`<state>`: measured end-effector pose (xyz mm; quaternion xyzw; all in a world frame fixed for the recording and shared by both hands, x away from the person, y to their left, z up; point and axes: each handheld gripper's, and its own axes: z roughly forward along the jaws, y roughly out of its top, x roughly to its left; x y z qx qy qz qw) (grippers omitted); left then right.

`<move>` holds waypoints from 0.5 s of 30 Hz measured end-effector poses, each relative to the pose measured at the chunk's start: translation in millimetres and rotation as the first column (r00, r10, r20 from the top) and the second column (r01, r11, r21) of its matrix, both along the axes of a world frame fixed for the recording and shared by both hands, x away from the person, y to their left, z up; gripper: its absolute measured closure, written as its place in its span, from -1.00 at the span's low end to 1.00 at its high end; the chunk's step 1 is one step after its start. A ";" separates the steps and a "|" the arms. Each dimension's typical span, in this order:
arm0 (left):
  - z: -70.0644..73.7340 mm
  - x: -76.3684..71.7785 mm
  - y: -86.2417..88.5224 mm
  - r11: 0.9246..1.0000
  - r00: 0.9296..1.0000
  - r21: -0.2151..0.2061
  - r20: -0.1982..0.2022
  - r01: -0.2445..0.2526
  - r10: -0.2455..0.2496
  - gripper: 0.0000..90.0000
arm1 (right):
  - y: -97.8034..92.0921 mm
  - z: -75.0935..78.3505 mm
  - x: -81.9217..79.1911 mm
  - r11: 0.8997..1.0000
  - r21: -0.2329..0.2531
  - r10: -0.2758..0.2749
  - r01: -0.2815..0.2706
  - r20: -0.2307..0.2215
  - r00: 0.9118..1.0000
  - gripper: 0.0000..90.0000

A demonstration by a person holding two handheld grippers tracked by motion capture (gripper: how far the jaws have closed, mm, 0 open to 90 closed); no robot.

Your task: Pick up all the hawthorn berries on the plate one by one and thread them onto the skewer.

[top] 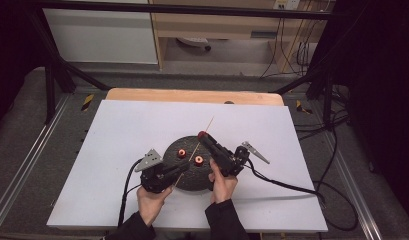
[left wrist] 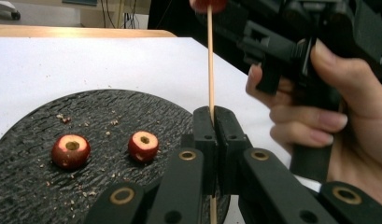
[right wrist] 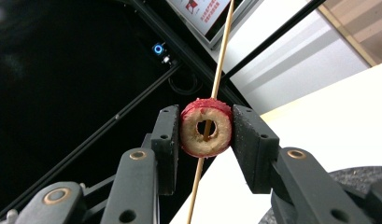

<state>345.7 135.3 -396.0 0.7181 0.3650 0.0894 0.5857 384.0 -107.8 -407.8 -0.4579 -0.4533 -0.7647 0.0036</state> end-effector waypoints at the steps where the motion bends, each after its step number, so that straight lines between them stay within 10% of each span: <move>1: 0.3 0.6 0.2 1.000 1.000 0.004 0.002 0.000 0.000 0.95 | 0.6 -1.0 -1.1 1.000 -0.005 0.001 -0.001 0.000 1.000 0.40; 15: 3.7 5.5 -4.2 1.000 1.000 0.003 -0.002 0.004 -0.004 0.96 | 5.2 -10.0 -11.3 0.999 -0.041 0.034 -0.035 -0.006 0.999 0.41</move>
